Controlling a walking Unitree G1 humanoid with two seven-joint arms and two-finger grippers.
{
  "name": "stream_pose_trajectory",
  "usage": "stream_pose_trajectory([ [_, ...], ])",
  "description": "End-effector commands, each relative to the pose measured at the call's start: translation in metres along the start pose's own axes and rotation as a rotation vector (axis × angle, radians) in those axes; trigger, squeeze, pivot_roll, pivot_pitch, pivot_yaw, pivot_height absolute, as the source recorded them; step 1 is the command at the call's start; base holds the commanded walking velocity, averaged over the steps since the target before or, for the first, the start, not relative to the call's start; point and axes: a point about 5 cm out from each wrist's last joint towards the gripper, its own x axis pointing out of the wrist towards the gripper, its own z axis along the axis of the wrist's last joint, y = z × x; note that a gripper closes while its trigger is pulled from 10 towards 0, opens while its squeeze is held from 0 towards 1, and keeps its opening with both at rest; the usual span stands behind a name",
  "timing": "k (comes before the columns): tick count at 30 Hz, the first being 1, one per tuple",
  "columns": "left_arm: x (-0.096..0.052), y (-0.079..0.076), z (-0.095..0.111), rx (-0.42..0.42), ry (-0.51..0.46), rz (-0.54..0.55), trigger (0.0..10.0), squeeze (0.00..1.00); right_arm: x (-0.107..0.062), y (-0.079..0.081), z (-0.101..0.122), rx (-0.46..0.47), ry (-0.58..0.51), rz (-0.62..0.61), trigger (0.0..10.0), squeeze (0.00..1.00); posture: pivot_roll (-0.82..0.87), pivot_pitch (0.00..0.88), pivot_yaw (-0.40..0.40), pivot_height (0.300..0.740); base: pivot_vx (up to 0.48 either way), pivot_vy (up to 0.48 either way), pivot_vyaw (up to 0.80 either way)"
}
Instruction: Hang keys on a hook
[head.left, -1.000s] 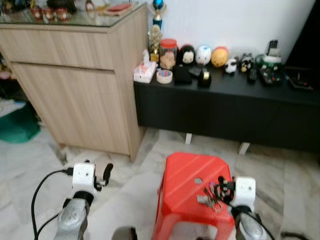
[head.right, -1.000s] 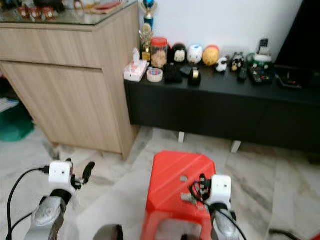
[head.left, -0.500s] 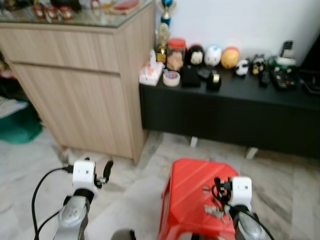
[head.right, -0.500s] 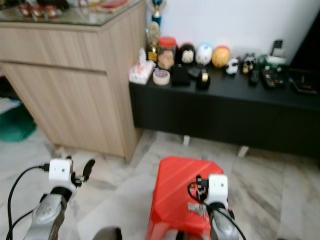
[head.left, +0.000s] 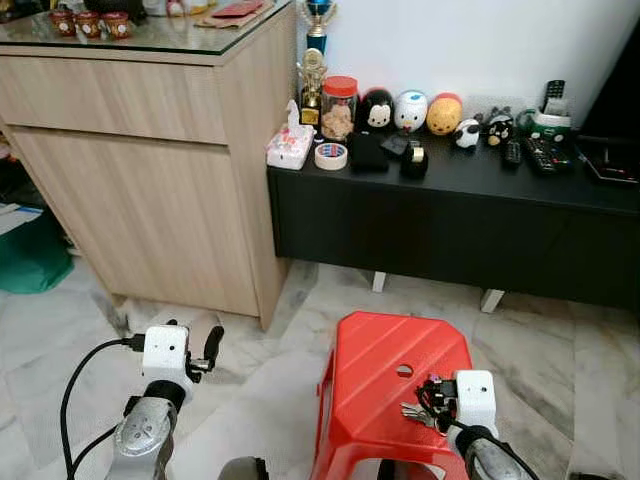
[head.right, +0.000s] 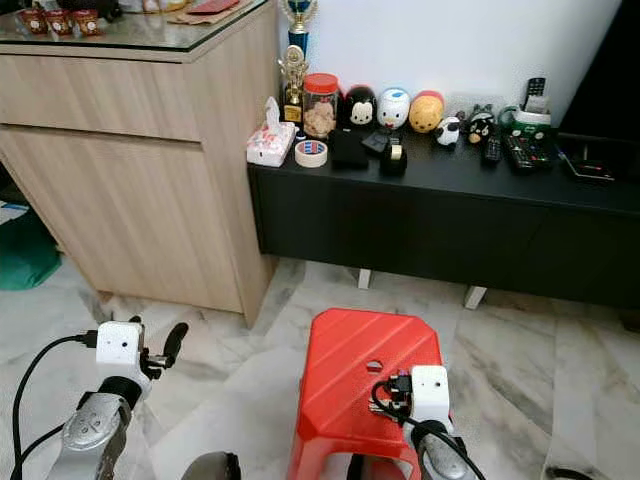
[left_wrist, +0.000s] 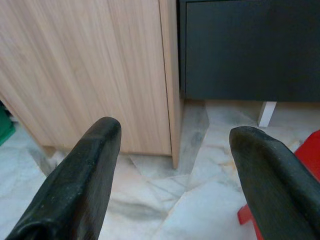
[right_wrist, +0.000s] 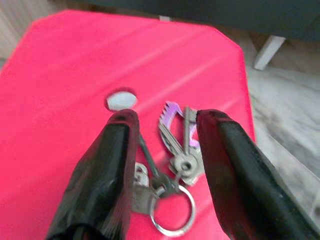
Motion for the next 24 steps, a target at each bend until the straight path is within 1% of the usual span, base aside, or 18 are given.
stream_pose_trajectory([
  [1,0.0,-0.001,-0.003,-0.008,0.011,-0.003,10.0,0.0,0.003,-0.003,0.003,0.001,0.005,-0.028,10.0,0.0,0.05,0.0,-0.045,0.61,0.0,0.0,0.0],
  [4,0.0,-0.002,-0.003,-0.009,0.013,-0.007,10.0,0.0,0.003,-0.004,0.005,0.0,-0.01,-0.023,10.0,0.0,0.04,0.0,-0.048,0.59,0.0,0.0,0.0],
  [7,0.0,-0.003,-0.003,-0.01,0.01,-0.01,10.0,0.0,0.003,-0.004,0.006,-0.021,-0.016,-0.018,10.0,0.0,0.05,0.0,-0.055,0.59,0.0,0.0,0.0],
  [13,-0.004,-0.005,-0.006,-0.014,0.013,-0.005,10.0,0.0,0.002,0.0,0.004,-0.023,-0.009,0.02,10.0,0.0,0.05,0.0,-0.063,0.59,0.0,0.0,0.0],
  [17,-0.006,-0.006,-0.007,-0.015,0.015,-0.007,10.0,0.0,0.004,0.006,0.002,-0.046,0.031,0.111,10.0,0.0,0.04,0.0,-0.061,0.59,0.0,0.0,0.0],
  [18,-0.006,-0.007,-0.007,-0.015,0.015,-0.009,10.0,0.0,0.005,0.008,0.004,-0.079,0.029,0.142,10.0,0.0,0.04,0.0,-0.061,0.59,0.0,0.0,0.0],
  [20,-0.006,-0.007,-0.007,-0.014,0.017,-0.012,10.0,0.0,0.007,0.009,0.006,-0.108,0.036,0.181,10.0,0.0,0.04,0.0,-0.061,0.59,0.0,0.0,0.0],
  [24,-0.006,-0.006,-0.006,-0.011,0.016,-0.013,10.0,0.0,0.011,0.01,0.01,-0.137,0.059,0.242,10.0,0.0,0.05,0.0,-0.061,0.59,0.0,0.0,0.0],
])
